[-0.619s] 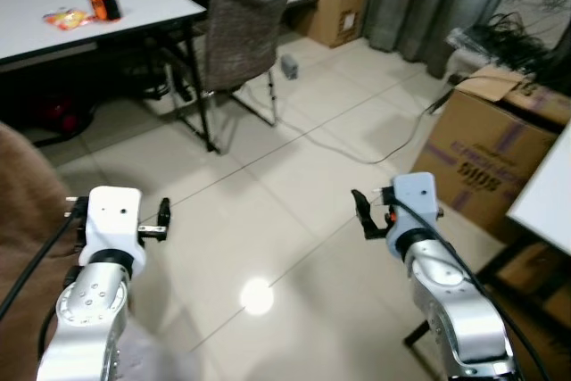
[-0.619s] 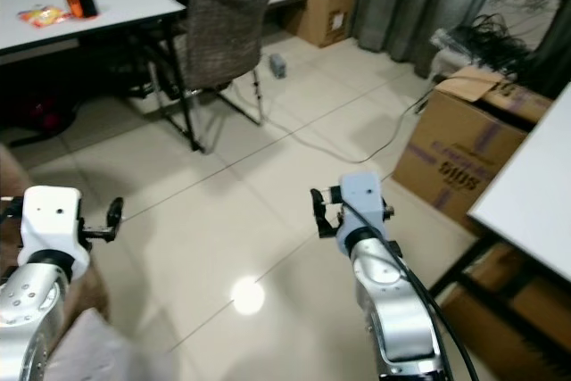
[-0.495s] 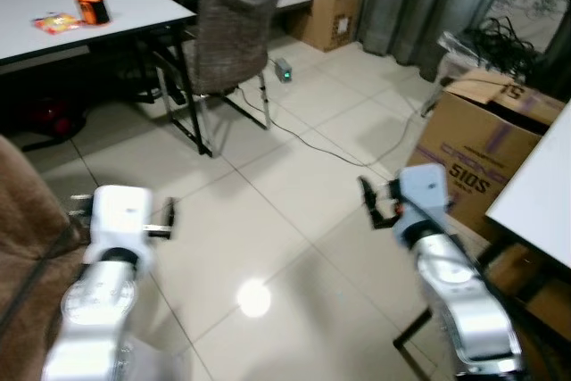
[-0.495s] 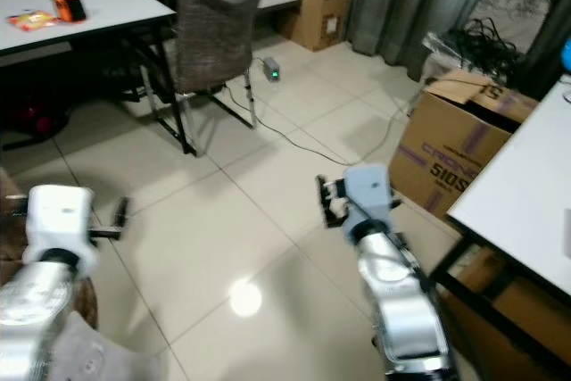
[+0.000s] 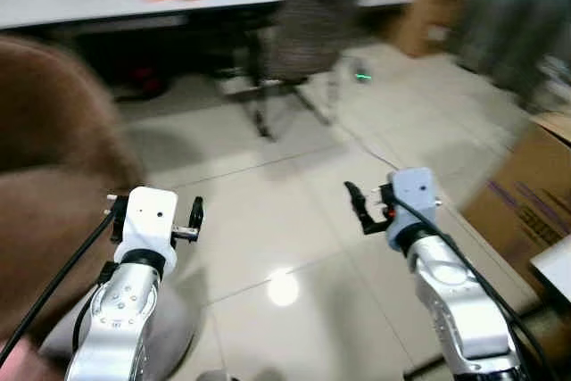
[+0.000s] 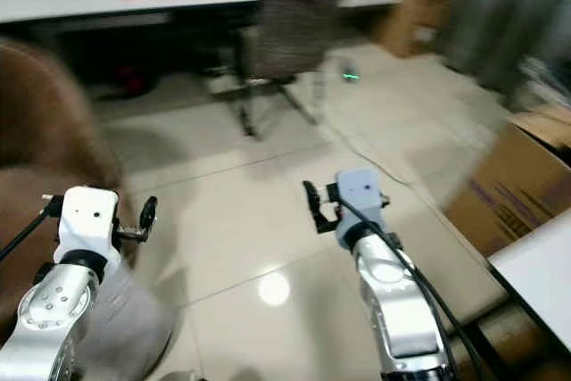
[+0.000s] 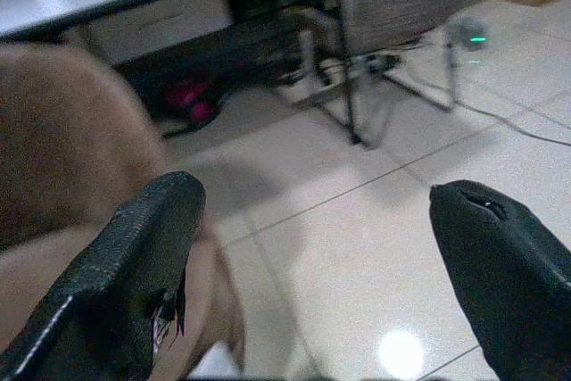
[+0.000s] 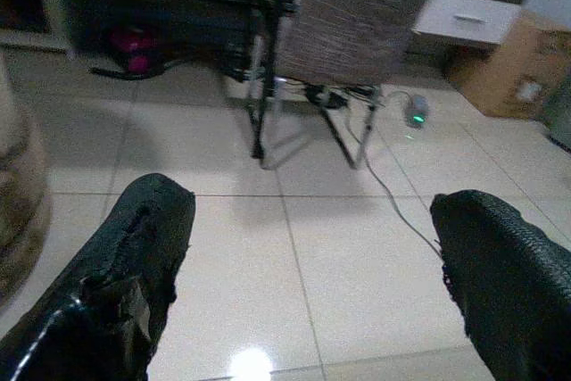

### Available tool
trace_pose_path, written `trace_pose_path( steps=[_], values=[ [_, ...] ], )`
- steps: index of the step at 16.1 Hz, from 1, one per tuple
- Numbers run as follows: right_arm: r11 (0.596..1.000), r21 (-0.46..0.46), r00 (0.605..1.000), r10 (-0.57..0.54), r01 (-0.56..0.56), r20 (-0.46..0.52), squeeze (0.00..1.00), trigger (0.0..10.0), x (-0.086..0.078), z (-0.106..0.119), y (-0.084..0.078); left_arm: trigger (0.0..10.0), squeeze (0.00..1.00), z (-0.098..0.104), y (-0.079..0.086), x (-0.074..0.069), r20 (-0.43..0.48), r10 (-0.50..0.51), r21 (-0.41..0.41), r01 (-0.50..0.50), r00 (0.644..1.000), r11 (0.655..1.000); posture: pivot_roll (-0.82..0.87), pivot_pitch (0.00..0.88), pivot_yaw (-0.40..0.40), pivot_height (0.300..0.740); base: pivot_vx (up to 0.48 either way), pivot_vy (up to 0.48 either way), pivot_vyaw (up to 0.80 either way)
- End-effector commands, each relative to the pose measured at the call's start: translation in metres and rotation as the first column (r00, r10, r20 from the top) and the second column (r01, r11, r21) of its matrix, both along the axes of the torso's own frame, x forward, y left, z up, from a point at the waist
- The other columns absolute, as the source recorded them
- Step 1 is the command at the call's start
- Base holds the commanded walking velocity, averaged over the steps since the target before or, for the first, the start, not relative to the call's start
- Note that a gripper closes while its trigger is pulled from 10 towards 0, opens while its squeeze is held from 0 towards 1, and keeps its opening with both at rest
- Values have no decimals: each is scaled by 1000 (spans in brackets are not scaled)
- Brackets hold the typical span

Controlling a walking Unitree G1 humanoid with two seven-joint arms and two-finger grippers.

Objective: Move the pillow to the sofa from floor

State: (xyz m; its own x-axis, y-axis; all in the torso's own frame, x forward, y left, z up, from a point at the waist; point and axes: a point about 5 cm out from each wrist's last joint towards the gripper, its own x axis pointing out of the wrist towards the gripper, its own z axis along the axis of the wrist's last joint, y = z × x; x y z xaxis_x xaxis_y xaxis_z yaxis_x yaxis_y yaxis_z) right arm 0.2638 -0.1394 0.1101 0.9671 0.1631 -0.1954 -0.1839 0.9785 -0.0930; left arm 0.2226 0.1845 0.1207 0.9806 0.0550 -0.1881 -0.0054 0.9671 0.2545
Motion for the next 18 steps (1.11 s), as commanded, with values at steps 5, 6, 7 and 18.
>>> trace_pose_path(
  steps=[5,6,7,18],
  values=[
    [998,25,999,-49,49,-4,1000,10000,-1,-5,-8,10000,0,-3,8,-2,-18,41,-18,-41,999,999,-98,0,-60,740,0,0,800],
    [992,50,993,-118,119,-26,1000,10000,-4,-8,-16,10000,0,-2,12,0,12,43,13,-43,999,999,-110,0,-48,740,0,0,800],
    [988,53,989,-144,146,-28,1000,10000,-5,-8,-19,10000,0,-2,12,1,25,29,26,-29,999,999,-119,0,-39,740,0,0,800],
    [993,95,998,-67,66,5,1000,10000,1,-4,-7,10000,71,14,12,9,143,-96,17,95,985,995,-113,0,-12,740,209,0,364]
  ],
)
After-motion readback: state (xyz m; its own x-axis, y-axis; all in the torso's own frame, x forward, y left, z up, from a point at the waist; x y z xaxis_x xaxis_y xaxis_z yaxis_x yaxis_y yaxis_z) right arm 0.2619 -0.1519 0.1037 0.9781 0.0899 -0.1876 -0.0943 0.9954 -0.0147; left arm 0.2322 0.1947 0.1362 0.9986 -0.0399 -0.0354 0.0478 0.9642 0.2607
